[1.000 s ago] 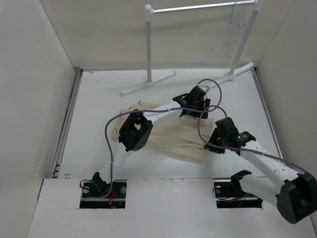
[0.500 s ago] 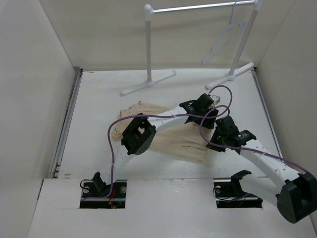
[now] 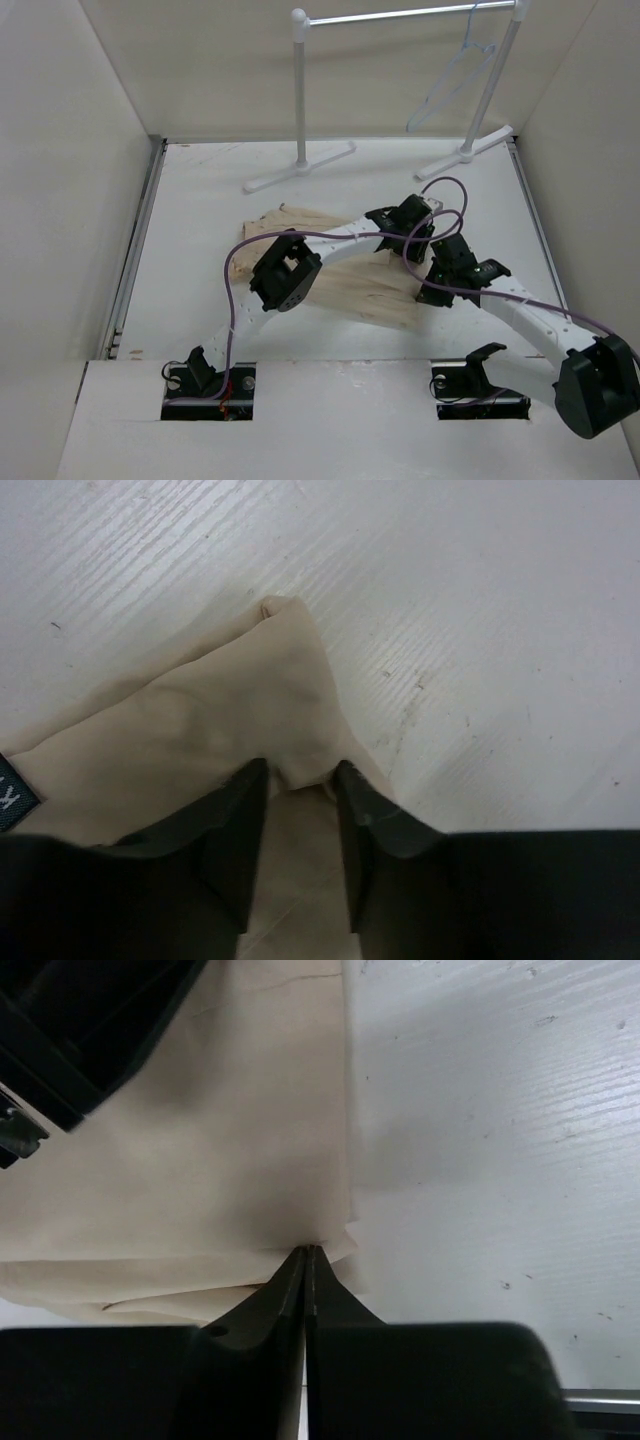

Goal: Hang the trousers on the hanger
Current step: Fold the trousers at the center of the board.

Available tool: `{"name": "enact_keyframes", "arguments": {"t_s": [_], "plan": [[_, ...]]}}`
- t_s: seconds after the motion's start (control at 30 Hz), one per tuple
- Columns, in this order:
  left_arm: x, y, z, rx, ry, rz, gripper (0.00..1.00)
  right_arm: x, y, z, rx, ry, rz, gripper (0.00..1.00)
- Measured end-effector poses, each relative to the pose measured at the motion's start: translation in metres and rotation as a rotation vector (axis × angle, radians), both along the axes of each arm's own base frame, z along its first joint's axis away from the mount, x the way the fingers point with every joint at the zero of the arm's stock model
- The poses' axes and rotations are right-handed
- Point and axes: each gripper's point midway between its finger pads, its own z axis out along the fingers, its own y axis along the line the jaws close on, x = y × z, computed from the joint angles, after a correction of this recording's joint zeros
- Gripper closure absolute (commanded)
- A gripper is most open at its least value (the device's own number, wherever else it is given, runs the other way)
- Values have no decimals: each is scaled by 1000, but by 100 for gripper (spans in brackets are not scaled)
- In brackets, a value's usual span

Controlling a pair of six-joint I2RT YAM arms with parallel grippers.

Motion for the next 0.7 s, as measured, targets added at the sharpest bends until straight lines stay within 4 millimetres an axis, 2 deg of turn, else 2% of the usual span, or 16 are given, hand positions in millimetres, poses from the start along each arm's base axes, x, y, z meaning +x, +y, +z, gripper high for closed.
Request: {"name": "enact_keyframes", "arguments": {"t_s": [0.07,0.13,0.3,0.53,0.67,0.7], "plan": [[0,0,-1,3,-2,-2,84,0,0,0,2,-1,-1,99],[2,2,-3,12,-12,-1,89,1,1,1,5,-7,-2,100],[19,11,-6,58,-79,51,91,2,1,9,22,-37,-8,100],[69,44,-6,108,-152,182,91,-5,3,24,55,-80,1,100],[97,66,-5,122,-165,252,91,-10,1,23,54,-68,2,100],[103,71,-5,123,-166,266,91,-11,1,22,51,-63,2,97]]}}
